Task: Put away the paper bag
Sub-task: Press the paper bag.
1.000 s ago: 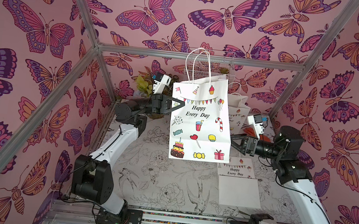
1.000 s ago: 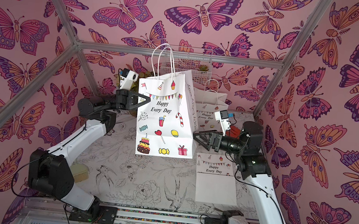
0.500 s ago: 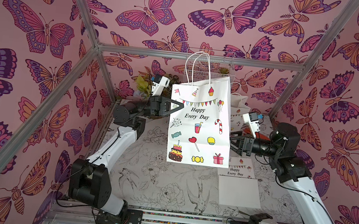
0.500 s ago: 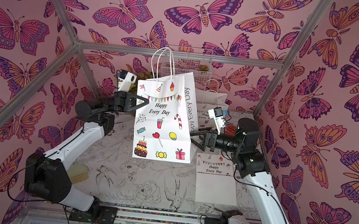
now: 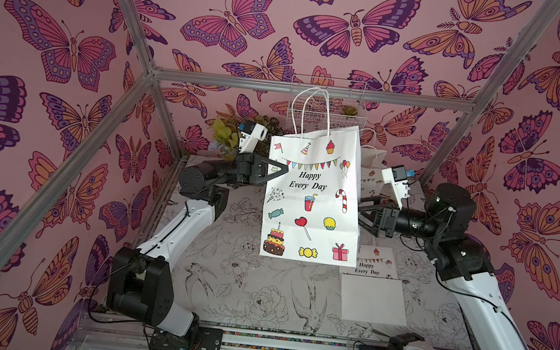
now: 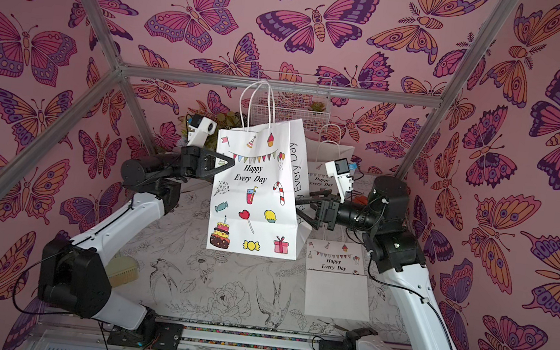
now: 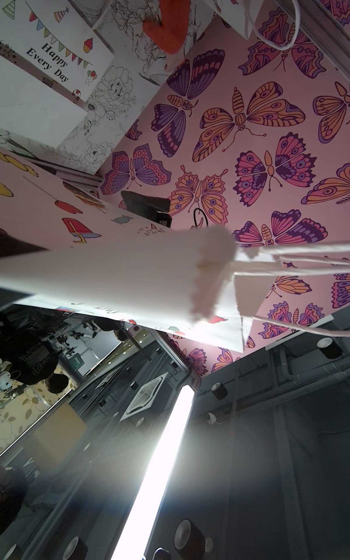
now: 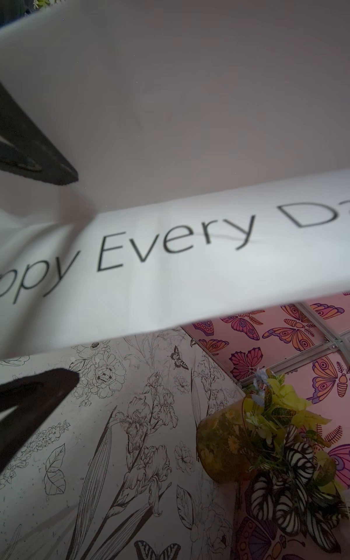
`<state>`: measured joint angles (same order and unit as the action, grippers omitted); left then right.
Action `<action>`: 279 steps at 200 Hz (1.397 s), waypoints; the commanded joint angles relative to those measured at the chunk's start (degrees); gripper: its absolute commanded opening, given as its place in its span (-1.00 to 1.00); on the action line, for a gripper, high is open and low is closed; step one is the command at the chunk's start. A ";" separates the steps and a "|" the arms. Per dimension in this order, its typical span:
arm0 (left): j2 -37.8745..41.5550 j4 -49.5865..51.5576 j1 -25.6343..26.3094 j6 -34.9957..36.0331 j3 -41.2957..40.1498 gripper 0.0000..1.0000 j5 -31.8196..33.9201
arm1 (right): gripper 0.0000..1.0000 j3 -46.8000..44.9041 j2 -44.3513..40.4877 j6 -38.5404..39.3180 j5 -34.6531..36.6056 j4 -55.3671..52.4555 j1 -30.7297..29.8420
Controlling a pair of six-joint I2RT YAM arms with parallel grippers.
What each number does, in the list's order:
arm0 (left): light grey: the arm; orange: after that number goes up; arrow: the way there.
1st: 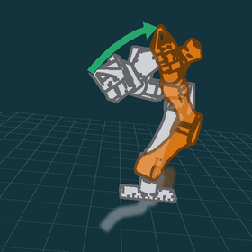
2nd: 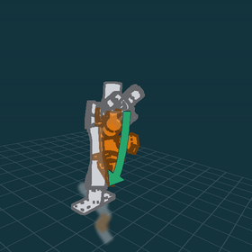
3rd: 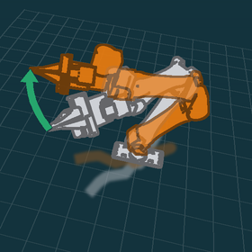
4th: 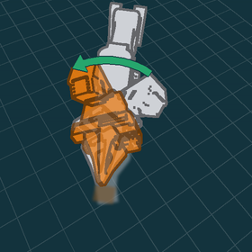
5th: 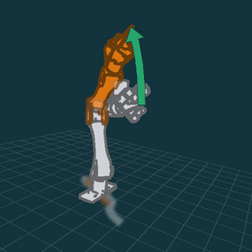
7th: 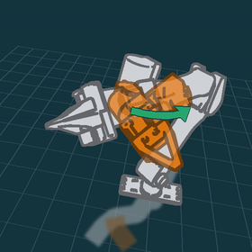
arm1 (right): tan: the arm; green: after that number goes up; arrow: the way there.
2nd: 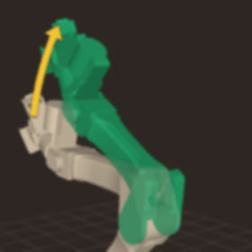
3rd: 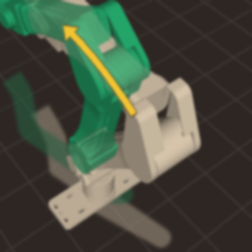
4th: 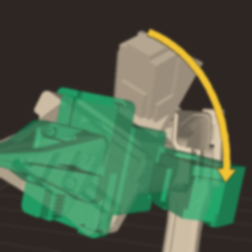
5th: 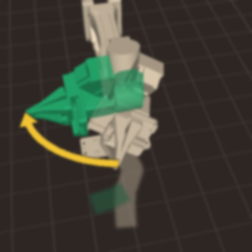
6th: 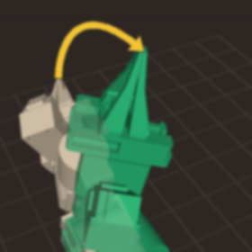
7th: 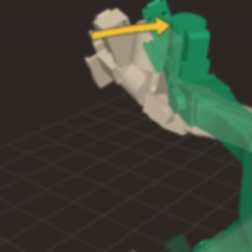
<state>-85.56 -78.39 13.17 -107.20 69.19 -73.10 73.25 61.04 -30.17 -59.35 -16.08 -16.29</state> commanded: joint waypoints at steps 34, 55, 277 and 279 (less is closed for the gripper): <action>2.33 -1.30 0.01 1.37 -3.26 -1.00 -0.32 | 0.95 5.64 2.02 -11.86 -5.70 15.03 -0.05; 2.74 -1.02 -0.40 1.90 -4.21 -1.00 -0.28 | 0.94 7.22 3.19 -17.81 -7.83 21.92 -0.08; 11.11 48.02 -0.49 37.06 -6.38 -0.86 3.06 | 0.60 26.62 12.29 1.42 2.18 -9.39 -7.58; 11.14 48.06 -0.44 37.02 -6.36 -0.86 3.10 | 0.60 26.73 12.36 1.43 2.15 -9.47 -7.58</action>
<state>-75.88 -37.34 12.99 -75.83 62.00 -71.35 97.47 72.95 -31.33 -58.13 -23.42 -23.00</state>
